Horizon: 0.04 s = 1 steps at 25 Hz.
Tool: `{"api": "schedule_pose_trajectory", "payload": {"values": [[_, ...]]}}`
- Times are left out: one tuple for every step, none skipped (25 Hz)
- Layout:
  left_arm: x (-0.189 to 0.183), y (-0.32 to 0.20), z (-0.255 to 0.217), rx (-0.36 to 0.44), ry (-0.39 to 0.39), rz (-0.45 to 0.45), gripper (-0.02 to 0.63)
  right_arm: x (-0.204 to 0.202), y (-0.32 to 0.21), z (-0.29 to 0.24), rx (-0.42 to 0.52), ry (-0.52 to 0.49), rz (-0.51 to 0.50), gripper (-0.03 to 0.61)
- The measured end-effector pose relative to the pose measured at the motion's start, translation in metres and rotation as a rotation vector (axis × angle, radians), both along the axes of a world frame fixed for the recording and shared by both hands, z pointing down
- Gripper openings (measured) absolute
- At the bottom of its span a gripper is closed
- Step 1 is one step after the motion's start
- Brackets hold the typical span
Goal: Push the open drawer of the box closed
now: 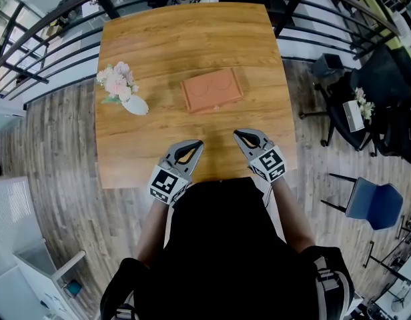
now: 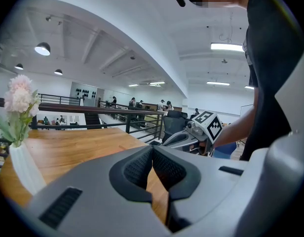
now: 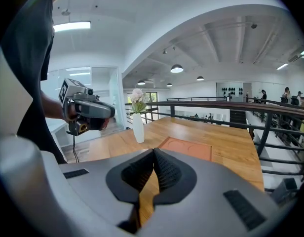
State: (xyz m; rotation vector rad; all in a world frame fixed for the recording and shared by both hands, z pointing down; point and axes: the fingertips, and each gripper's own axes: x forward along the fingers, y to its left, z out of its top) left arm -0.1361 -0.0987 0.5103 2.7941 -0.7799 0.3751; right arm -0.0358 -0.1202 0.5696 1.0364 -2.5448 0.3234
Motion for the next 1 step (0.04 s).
{"api": "schedule_pose_trajectory", "payload": {"values": [[-0.0006, 0.0007, 0.0006, -0.001, 0.001, -0.001, 0.023, -0.0007, 0.0005, 0.0009, -0.001, 0.001, 0.000, 0.015]]}}
